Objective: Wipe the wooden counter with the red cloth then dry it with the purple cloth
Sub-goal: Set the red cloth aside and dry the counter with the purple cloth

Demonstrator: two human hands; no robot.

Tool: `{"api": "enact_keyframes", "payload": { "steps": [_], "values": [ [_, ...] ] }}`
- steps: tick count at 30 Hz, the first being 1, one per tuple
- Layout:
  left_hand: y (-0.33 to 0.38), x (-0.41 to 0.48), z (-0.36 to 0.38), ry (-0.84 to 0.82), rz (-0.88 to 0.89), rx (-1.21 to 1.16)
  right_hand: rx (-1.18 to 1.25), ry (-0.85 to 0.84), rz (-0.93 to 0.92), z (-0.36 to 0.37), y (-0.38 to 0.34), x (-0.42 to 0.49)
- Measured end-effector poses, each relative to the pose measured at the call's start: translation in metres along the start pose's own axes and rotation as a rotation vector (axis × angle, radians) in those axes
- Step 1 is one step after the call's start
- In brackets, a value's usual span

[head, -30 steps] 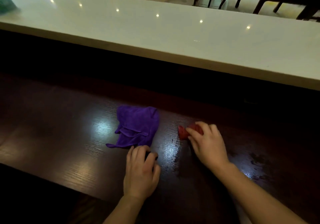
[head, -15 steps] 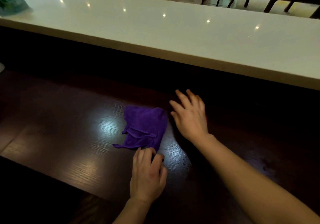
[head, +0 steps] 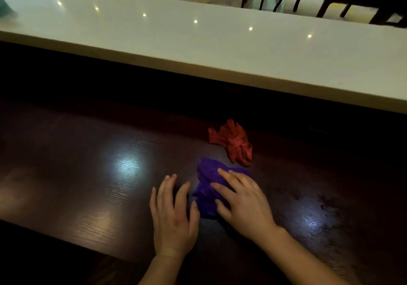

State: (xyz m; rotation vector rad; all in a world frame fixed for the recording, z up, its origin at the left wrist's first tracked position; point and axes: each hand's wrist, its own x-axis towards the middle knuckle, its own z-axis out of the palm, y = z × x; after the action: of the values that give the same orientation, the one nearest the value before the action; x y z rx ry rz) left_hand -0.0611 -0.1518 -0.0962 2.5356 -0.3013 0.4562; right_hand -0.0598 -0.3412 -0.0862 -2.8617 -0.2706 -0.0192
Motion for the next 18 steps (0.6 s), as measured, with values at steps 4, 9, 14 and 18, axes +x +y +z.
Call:
{"api": "enact_keyframes", "payload": {
  "steps": [4, 9, 14, 18],
  "values": [
    [0.004, 0.001, 0.001, -0.086, -0.029, 0.043, -0.046, 0.002, 0.213, 0.000, -0.002, 0.040],
    [0.003, 0.003, -0.001, -0.113, -0.049, 0.034, -0.121, -0.040, 0.338, 0.014, -0.008, 0.087],
    [0.001, 0.001, -0.001, -0.107, -0.027, 0.013, -0.091, -0.028, 0.134, 0.013, -0.006, 0.013],
    [-0.002, 0.001, 0.000, -0.170, -0.021, 0.019, -0.091, -0.032, -0.043, 0.024, -0.001, -0.112]
  ]
}}
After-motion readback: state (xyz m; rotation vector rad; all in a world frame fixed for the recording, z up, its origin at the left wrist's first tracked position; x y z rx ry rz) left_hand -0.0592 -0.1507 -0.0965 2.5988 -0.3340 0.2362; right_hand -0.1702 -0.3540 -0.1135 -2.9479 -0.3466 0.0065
